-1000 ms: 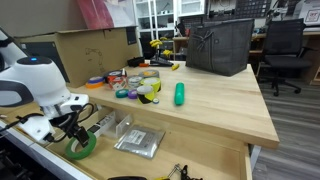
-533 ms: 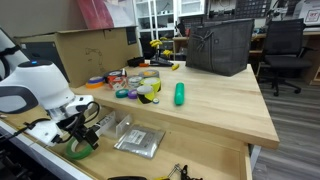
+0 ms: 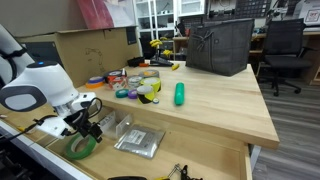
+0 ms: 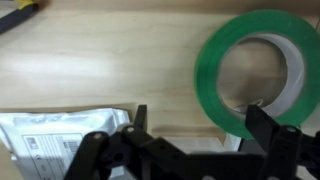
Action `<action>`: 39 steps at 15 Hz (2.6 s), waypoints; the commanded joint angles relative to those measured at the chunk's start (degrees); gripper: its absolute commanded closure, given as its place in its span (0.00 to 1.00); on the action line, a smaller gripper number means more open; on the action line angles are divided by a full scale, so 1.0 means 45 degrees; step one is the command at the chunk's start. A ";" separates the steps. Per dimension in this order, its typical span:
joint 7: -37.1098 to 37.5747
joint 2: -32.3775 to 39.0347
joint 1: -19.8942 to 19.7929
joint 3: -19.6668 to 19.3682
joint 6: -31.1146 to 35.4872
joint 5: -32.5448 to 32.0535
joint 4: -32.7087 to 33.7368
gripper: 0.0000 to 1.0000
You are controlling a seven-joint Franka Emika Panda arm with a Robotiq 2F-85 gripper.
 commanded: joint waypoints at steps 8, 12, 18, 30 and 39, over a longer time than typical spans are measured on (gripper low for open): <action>-0.1042 -0.0158 -0.0641 0.0129 -0.0495 -0.0549 -0.0362 0.00; -0.1097 0.0472 -0.0739 -0.0162 0.0042 -0.0686 -0.0120 0.00; -0.0955 0.0809 -0.0915 0.0593 0.0640 -0.0420 -0.0044 0.00; -0.0859 0.0828 -0.1965 0.1685 0.0706 -0.0325 0.0279 0.87; -0.1141 -0.2312 -0.4743 0.5016 -0.0306 0.0828 -0.0629 0.94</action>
